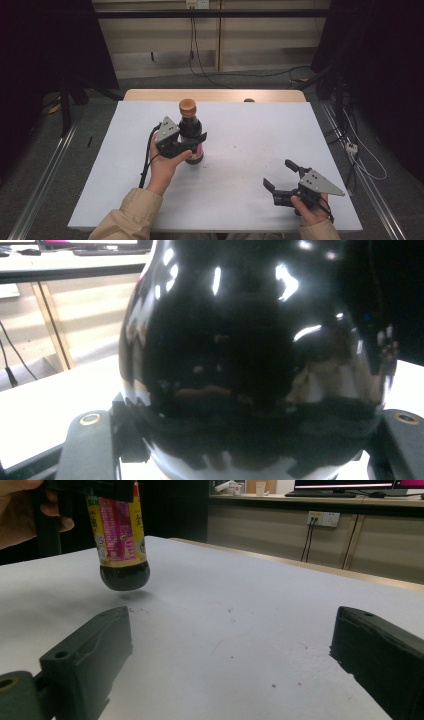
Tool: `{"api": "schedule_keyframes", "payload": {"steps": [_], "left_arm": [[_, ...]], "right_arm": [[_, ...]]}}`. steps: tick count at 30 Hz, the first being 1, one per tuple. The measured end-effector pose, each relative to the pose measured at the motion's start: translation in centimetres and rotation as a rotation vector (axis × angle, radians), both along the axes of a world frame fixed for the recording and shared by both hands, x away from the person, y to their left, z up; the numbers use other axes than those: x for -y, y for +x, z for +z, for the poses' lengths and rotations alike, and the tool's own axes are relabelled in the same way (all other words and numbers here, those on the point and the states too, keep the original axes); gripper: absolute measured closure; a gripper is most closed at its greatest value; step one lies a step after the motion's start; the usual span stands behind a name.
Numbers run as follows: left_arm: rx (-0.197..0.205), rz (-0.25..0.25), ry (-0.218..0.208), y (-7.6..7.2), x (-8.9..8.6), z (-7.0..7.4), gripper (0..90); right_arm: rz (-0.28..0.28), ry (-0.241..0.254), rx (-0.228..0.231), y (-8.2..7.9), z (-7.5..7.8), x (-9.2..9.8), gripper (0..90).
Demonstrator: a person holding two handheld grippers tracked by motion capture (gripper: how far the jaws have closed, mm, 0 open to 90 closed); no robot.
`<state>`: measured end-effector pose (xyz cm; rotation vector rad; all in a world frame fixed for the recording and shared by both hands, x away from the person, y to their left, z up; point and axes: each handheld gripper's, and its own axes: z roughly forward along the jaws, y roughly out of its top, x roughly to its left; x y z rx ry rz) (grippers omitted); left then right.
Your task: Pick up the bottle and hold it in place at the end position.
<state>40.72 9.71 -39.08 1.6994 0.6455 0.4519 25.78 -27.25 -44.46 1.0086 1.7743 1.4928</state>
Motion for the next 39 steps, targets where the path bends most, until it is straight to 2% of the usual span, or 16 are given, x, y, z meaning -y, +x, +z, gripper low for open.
{"api": "schedule_keyframes", "payload": {"steps": [7, 10, 11, 13, 16, 18, 20, 21, 23, 26, 31, 34, 36, 39], "left_arm": [[0.003, -0.028, 0.01, 0.8, 1.1, 0.3, 30.0], [-0.011, -0.047, 0.012, 1.1, 1.6, 0.3, 30.0], [-0.01, -0.049, 0.006, 1.2, 1.8, 0.3, 30.0], [0.006, -0.066, 0.023, 1.5, 2.3, 0.3, 30.0], [0.004, -0.071, 0.024, 1.7, 2.5, 0.2, 30.0], [-0.011, -0.066, 0.008, 2.0, 3.0, 0.2, 29.8], [-0.001, -0.067, 0.018, 2.1, 3.0, 0.3, 28.5], [-0.019, -0.074, 0.0, 2.3, 3.3, 0.3, 28.5], [-0.014, -0.079, -0.001, 2.3, 3.4, 0.3, 28.5], [0.02, -0.08, 0.032, 2.4, 3.9, 0.4, 28.6], [0.005, -0.078, 0.017, 3.0, 4.1, 0.5, 28.8], [0.011, -0.075, 0.013, 3.4, 4.4, 0.6, 28.8], [-0.003, -0.072, -0.005, 3.8, 4.7, 0.6, 28.8], [0.002, -0.08, 0.01, 4.3, 5.2, 0.4, 28.8]], "right_arm": [[-0.001, 0.006, -0.002, 0.0, 0.0, 0.0, 2.5], [0.002, 0.0, -0.002, 0.0, 0.0, 0.1, 2.5], [0.0, 0.0, -0.001, 0.1, -0.1, 0.1, 2.5], [0.0, 0.001, -0.002, 0.1, -0.1, 0.1, 2.6], [-0.002, 0.003, -0.003, 0.0, -0.1, 0.1, 2.5], [-0.002, 0.004, -0.002, 0.0, -0.1, 0.2, 2.6], [0.002, 0.007, -0.004, 0.0, -0.1, 0.1, 2.5], [0.002, 0.007, -0.004, 0.0, -0.1, 0.1, 2.6], [0.003, 0.008, -0.005, 0.0, -0.1, 0.2, 2.5], [0.001, 0.007, -0.007, 0.0, -0.1, 0.2, 2.5], [0.001, 0.012, -0.006, 0.0, -0.1, 0.3, 2.5], [0.0, 0.015, -0.007, 0.0, -0.2, 0.4, 2.5], [-0.002, 0.016, -0.008, 0.0, -0.2, 0.4, 2.5], [-0.007, 0.022, -0.007, 0.0, -0.2, 0.6, 2.6]]}}
